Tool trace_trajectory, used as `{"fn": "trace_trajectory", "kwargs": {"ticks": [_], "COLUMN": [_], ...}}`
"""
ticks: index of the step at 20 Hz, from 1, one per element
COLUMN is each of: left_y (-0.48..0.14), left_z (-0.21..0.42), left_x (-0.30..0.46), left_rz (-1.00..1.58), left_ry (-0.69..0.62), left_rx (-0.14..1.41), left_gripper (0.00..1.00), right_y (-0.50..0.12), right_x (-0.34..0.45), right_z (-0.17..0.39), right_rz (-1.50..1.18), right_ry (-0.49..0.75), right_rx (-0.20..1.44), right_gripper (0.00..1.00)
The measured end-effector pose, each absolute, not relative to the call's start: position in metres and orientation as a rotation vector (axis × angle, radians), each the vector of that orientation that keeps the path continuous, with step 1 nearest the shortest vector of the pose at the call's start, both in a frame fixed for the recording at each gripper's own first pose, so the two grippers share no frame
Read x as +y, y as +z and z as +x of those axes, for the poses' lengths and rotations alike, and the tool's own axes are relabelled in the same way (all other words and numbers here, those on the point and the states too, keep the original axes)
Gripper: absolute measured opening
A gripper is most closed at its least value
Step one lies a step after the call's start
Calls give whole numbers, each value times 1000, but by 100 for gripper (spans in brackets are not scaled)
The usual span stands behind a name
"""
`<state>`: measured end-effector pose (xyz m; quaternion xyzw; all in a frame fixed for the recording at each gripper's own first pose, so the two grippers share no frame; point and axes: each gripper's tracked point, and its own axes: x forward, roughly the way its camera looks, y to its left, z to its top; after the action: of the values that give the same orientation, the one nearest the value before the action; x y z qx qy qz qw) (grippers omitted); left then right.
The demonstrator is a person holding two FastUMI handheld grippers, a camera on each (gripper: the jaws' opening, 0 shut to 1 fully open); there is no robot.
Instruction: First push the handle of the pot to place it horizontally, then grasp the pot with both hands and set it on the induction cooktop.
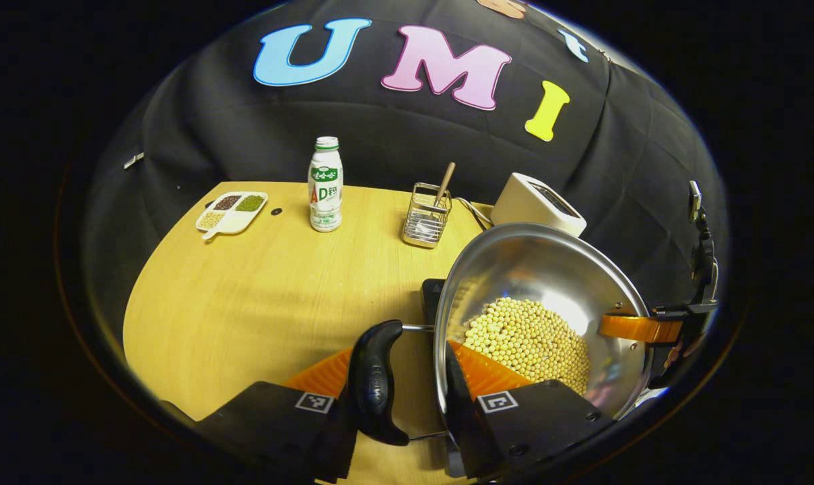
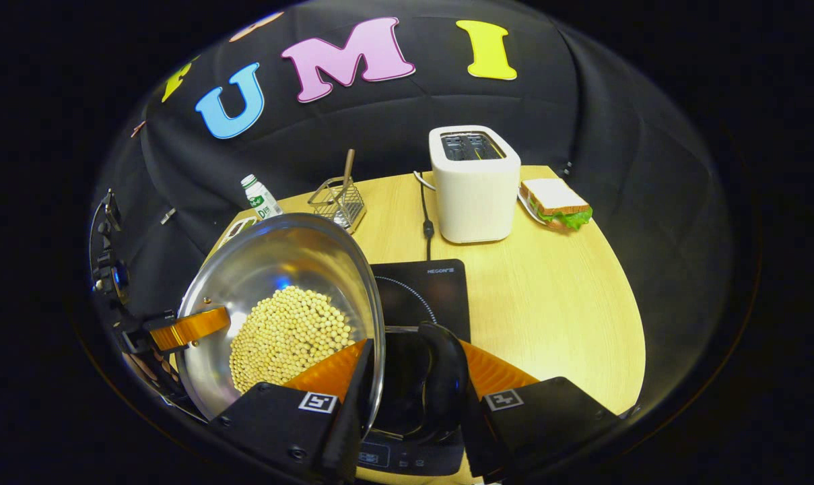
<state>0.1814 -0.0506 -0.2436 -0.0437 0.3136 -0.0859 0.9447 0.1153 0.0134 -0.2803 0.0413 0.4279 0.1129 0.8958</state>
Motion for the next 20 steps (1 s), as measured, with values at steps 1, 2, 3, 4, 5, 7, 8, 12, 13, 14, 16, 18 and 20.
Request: {"fn": "trace_trajectory", "kwargs": {"ticks": [1,2,3,4,5,7,8,12,13,14,16,18,20], "left_y": [-248,-251,-256,-260,-263,-267,-269,-275,-275,-276,-278,-284,-287], "left_z": [184,186,187,190,192,195,198,203,203,205,206,206,203], "left_x": [-55,-58,-63,-65,-68,-73,-75,-79,-79,-79,-80,-81,-84], "left_rz": [-91,-98,-107,-112,-115,-113,-111,-105,-103,-104,-102,-99,-113], "left_ry": [-170,-165,-159,-153,-147,-139,-136,-122,-119,-117,-117,-116,-111], "left_rx": [644,648,652,657,659,661,660,658,655,654,653,664,674], "left_gripper": [63,63,63,63,63,63,62,63,63,63,63,63,63], "right_y": [-284,-287,-290,-294,-298,-306,-308,-319,-322,-323,-326,-332,-336], "right_x": [8,5,1,-2,-5,-10,-12,-16,-18,-18,-18,-20,-22], "right_z": [119,124,129,134,136,141,143,151,151,153,155,154,154], "right_rz": [81,79,78,76,74,70,69,62,62,63,62,56,50], "right_ry": [233,232,230,230,229,229,230,234,234,235,237,238,241], "right_rx": [891,890,888,890,894,905,907,916,919,919,918,930,942], "right_gripper": [64,64,64,64,60,64,64,64,64,64,64,64,64]}}
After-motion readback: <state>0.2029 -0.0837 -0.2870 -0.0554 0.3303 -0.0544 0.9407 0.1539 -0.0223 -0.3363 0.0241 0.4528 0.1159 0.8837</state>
